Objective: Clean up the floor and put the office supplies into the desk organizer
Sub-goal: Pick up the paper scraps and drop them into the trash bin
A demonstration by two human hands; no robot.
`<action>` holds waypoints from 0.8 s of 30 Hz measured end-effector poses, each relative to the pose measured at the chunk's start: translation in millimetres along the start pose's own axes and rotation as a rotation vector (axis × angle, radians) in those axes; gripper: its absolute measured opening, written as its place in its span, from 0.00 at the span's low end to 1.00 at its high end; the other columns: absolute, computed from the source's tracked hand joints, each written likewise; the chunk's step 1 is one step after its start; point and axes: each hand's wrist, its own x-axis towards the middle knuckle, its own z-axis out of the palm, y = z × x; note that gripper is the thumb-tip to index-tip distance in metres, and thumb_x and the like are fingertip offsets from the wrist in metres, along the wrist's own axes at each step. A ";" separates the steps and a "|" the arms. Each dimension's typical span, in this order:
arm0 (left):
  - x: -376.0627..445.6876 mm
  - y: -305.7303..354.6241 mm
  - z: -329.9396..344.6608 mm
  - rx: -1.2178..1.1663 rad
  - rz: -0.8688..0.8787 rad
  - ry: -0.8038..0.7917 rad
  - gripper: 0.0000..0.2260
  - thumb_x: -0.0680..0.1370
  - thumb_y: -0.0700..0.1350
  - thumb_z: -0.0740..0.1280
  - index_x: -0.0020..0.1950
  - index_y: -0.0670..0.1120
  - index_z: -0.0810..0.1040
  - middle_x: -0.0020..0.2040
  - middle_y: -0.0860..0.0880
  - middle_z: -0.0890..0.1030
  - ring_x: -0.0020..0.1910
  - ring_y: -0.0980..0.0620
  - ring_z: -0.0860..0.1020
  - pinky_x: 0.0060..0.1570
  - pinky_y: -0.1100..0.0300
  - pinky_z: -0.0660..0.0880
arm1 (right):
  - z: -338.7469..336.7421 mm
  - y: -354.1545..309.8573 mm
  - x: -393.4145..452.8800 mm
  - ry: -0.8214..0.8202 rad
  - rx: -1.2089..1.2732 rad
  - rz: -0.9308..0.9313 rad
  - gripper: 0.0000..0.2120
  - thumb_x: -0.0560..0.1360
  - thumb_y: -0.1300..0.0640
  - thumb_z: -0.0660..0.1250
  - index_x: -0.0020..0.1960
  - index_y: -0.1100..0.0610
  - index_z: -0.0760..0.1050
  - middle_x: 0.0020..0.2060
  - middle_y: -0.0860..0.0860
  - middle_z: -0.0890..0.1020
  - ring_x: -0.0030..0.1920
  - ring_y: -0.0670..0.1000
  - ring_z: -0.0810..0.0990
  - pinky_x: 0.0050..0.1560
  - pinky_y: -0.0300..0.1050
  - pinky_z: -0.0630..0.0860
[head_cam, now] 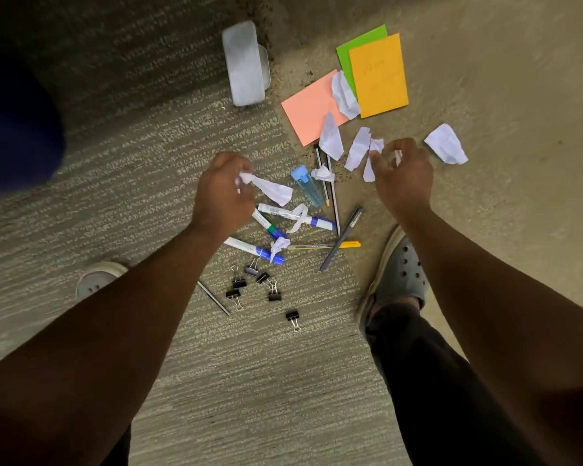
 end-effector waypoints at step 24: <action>4.3 11.6 -1.1 0.090 -0.146 -0.060 0.05 0.75 0.35 0.69 0.43 0.42 0.75 0.43 0.42 0.78 0.40 0.44 0.77 0.31 0.58 0.68 | 4.9 -40.4 -5.0 -0.062 -0.007 0.021 0.07 0.71 0.62 0.66 0.41 0.55 0.69 0.36 0.52 0.77 0.40 0.56 0.76 0.37 0.46 0.66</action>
